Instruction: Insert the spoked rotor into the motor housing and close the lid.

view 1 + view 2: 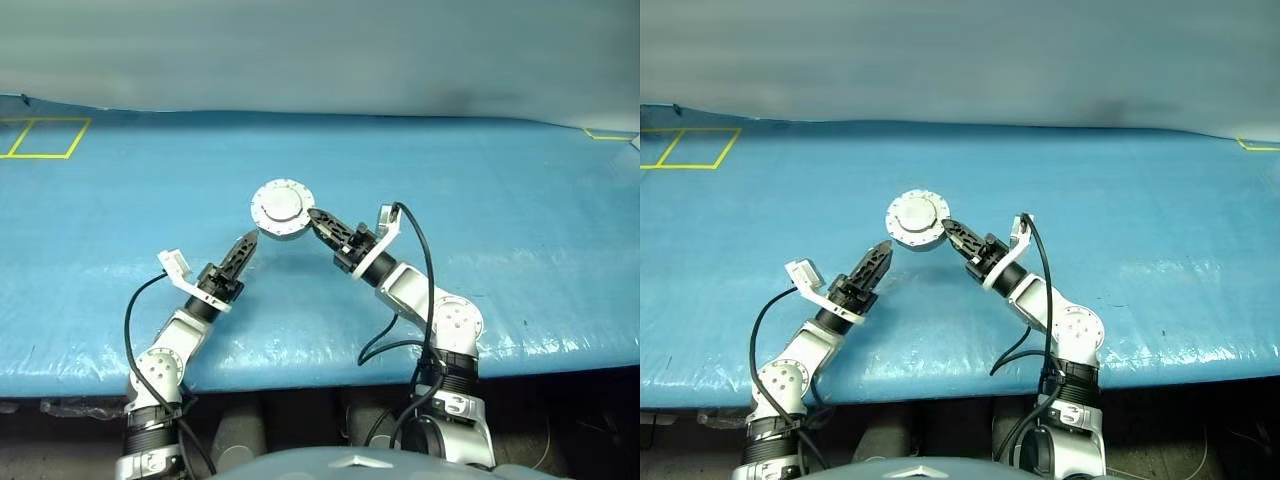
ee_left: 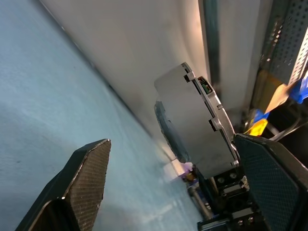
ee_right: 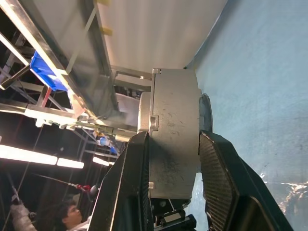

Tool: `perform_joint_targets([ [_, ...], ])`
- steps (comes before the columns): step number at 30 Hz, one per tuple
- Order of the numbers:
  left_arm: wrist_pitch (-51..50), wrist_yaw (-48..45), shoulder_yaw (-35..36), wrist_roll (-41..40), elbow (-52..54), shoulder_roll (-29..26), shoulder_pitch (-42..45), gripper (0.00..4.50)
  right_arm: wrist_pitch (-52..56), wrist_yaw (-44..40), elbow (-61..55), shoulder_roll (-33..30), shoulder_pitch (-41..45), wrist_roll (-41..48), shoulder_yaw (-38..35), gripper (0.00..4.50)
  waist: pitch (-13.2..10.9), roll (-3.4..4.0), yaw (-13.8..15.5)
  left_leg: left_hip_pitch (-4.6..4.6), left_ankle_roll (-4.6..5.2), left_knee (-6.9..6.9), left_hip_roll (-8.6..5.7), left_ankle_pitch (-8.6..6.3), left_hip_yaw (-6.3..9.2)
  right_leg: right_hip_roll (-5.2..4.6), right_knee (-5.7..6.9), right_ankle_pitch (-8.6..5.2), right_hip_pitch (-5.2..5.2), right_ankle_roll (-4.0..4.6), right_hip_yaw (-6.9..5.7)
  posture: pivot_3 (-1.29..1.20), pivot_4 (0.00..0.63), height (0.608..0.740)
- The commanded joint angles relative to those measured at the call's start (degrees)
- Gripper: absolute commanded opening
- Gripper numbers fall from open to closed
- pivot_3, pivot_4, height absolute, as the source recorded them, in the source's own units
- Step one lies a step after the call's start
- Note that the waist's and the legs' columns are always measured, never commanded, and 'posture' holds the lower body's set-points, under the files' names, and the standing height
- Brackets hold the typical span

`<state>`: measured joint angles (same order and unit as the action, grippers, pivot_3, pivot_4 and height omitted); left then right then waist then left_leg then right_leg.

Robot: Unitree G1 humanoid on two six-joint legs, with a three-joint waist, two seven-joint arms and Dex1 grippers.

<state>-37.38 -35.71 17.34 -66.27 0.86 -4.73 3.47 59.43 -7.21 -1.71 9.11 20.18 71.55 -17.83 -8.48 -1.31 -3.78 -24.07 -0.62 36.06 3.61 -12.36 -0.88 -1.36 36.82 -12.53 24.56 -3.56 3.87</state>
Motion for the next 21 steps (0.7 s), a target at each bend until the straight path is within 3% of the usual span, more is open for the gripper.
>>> perform_joint_targets([
  [1,-3.1,1.4,1.2,-5.8,0.8,1.2,1.6,4.45,0.2,-1.0,-4.5,0.7,0.9,4.2,2.3,1.19,0.0,0.0,0.0,-0.01,0.0,0.01,0.0,0.0,0.0,0.0,0.0,0.0,0.0,0.0,0.0,0.0,0.15,0.74],
  [6,-6.9,1.3,0.4,-8.9,0.0,1.2,3.6,4.45,0.4,-1.4,-5.4,0.1,-0.1,3.6,5.3,1.19,0.0,0.0,0.0,-0.04,0.0,0.04,-0.02,0.0,0.06,0.0,0.0,0.0,-0.01,0.01,-0.02,0.0,0.15,0.74],
  [15,-4.8,1.2,0.2,-7.0,-1.6,2.5,6.2,4.45,-0.2,-1.5,-5.6,-0.7,-0.9,3.5,7.7,1.19,0.0,-0.01,0.1,-0.08,0.0,0.1,-0.04,0.0,0.12,0.01,0.0,0.01,0.0,0.05,-0.05,0.0,0.15,0.74],
  [18,-4.1,1.3,0.5,-6.8,-1.6,3.1,6.2,3.88,-0.6,-1.5,-5.7,-0.8,-1.0,3.6,7.8,1.19,0.0,-0.01,0.1,-0.09,0.0,0.11,-0.04,0.0,0.12,0.01,0.0,0.05,0.0,0.1,-0.04,0.0,0.15,0.74],
  [21,-4.2,1.2,0.3,-6.3,-1.5,3.0,6.2,2.88,-0.8,-1.5,-5.8,-1.0,-1.0,3.8,8.0,1.19,0.0,-0.01,0.1,-0.13,0.0,0.11,-0.04,0.0,0.18,0.02,0.0,0.07,0.0,0.12,-0.08,0.0,0.15,0.74],
])
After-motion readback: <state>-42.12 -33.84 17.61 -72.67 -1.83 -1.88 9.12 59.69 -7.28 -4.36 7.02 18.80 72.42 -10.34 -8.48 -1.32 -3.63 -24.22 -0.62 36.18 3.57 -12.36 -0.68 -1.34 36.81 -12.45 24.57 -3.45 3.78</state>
